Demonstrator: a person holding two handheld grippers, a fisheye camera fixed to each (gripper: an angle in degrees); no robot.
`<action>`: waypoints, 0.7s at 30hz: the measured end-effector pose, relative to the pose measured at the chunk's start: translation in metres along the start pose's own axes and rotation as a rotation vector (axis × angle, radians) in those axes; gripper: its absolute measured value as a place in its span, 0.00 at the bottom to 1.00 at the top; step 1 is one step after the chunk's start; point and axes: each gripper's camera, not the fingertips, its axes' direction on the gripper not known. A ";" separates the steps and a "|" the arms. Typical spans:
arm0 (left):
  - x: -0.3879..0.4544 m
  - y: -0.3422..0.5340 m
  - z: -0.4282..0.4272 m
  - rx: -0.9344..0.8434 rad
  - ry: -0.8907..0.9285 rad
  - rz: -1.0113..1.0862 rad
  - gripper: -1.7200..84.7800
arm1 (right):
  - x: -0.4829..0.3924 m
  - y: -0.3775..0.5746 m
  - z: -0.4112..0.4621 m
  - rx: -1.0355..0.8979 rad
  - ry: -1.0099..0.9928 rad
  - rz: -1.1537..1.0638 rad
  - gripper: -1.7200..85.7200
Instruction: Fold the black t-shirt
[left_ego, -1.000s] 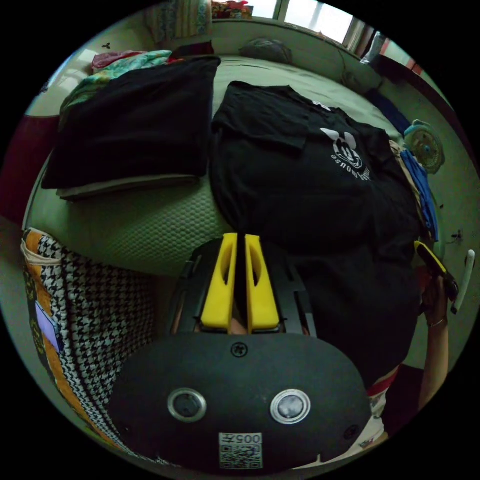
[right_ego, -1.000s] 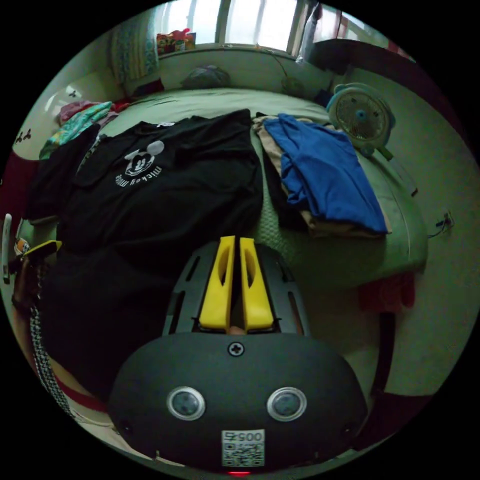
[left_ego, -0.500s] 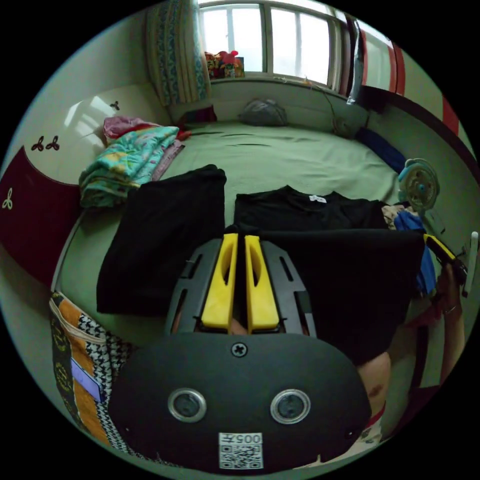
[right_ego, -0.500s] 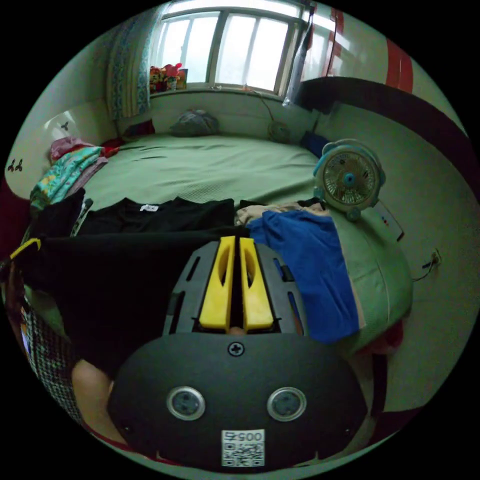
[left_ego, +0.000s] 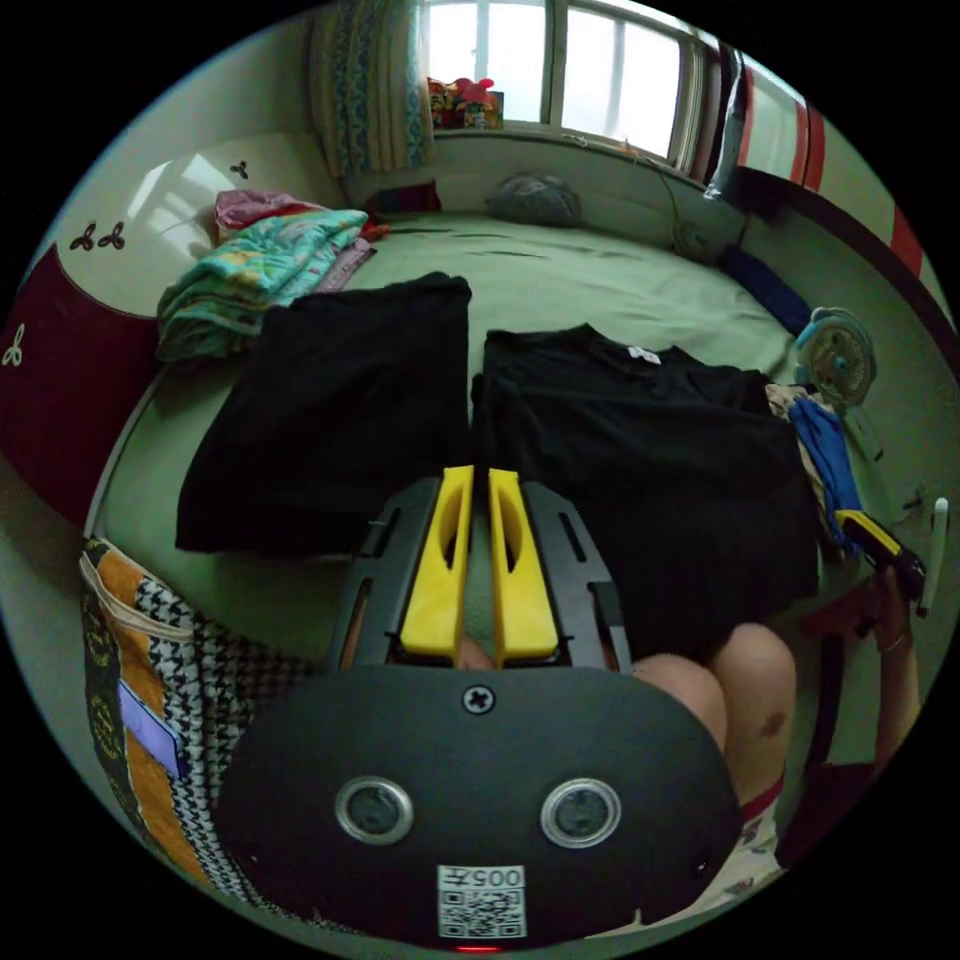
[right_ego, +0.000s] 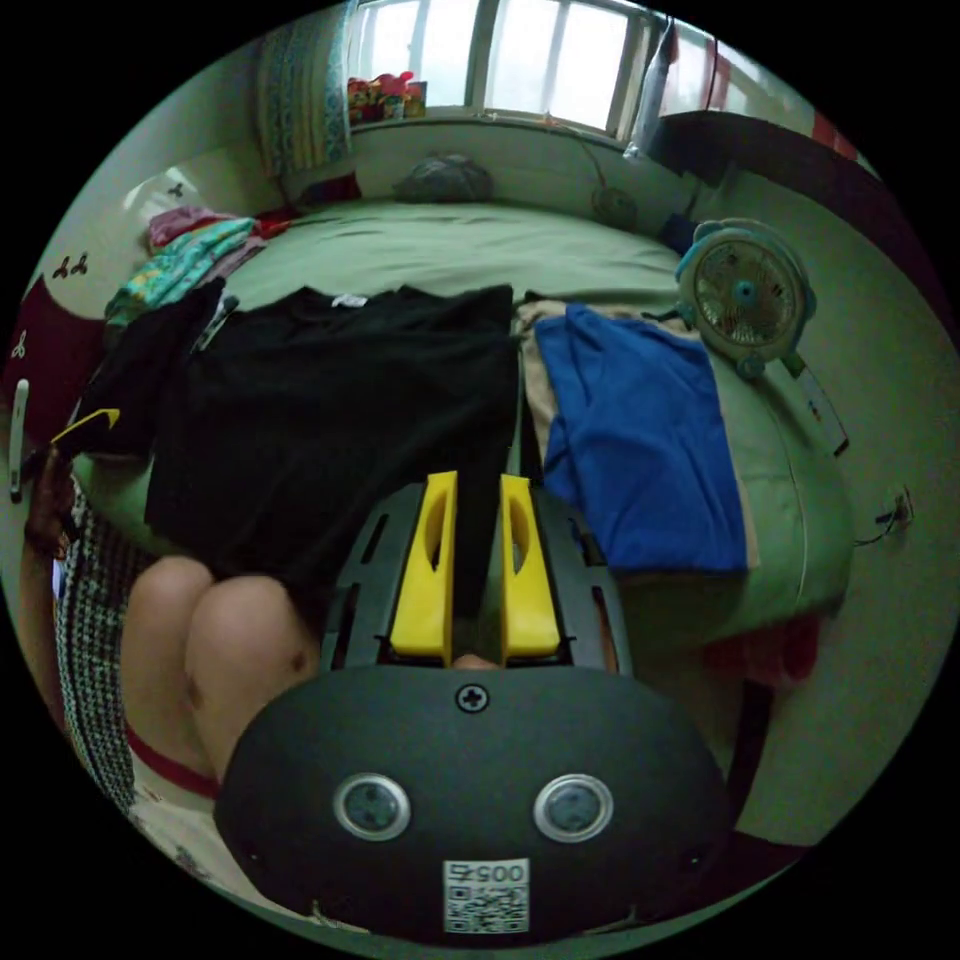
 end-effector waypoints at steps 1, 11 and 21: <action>-0.001 0.010 -0.001 -0.013 -0.003 -0.007 0.08 | -0.002 0.012 0.002 -0.021 0.006 0.003 0.10; -0.004 0.064 -0.014 -0.116 0.062 -0.050 0.09 | -0.016 0.039 0.021 -0.082 0.069 0.138 0.08; -0.014 0.096 -0.039 -0.170 0.044 -0.030 0.11 | 0.004 0.045 -0.011 -0.056 0.109 0.205 0.00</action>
